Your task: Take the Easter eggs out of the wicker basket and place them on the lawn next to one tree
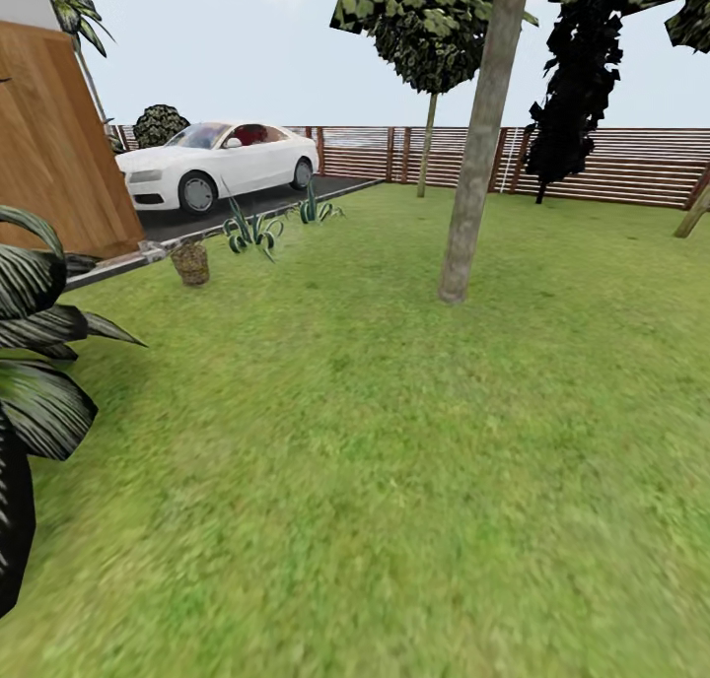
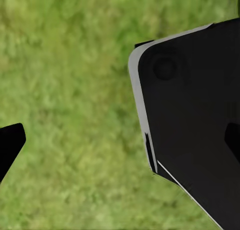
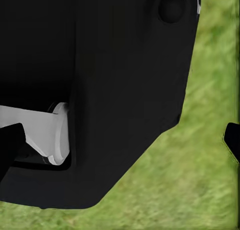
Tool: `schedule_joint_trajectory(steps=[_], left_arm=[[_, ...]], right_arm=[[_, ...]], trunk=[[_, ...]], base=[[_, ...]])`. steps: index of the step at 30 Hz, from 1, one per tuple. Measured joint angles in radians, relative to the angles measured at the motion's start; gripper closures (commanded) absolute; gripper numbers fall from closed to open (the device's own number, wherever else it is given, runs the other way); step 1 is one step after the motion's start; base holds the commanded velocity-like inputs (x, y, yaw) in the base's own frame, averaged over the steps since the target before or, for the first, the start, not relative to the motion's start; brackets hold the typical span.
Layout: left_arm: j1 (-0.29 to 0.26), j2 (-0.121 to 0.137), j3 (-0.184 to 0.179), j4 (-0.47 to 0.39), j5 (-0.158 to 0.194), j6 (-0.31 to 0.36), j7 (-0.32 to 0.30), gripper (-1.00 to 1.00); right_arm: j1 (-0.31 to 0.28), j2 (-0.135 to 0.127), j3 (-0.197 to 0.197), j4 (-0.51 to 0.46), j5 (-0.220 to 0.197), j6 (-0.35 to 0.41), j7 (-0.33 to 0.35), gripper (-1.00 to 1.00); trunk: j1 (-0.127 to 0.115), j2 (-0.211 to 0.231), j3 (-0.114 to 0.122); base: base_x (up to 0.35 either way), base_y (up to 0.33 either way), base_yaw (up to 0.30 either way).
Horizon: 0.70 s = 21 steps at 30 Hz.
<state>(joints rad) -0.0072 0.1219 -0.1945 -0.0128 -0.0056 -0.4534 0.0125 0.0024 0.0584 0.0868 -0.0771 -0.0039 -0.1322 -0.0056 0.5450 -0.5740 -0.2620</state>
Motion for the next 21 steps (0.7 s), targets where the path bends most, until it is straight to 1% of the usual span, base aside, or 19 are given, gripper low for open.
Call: schedule_joint_trajectory(steps=[10, 18, 21], left_arm=[[0.0, 0.0, 0.0, 0.0, 0.0, 0.001, 0.0, -1.0], [0.0, 0.0, 0.0, 0.0, 0.0, 0.001, 0.0, -1.0], [0.0, 0.0, -0.001, 0.0, 0.0, 0.0, 0.0, -1.0]], right_arm=[[0.0, 0.0, 0.001, 0.0, 0.001, 0.0, 0.0, -1.0], [0.0, 0.0, 0.0, 0.0, 0.001, 0.0, 0.0, -1.0], [0.0, 0.0, 0.0, 0.0, 0.001, 0.0, 0.0, -1.0]], trunk=[[0.0, 0.0, 0.0], [0.0, 0.0, -0.002], [0.0, 0.0, -0.003]], base=[[0.269, -0.16, 0.013], [0.267, -0.162, 0.175], [0.266, -0.165, 0.098]])
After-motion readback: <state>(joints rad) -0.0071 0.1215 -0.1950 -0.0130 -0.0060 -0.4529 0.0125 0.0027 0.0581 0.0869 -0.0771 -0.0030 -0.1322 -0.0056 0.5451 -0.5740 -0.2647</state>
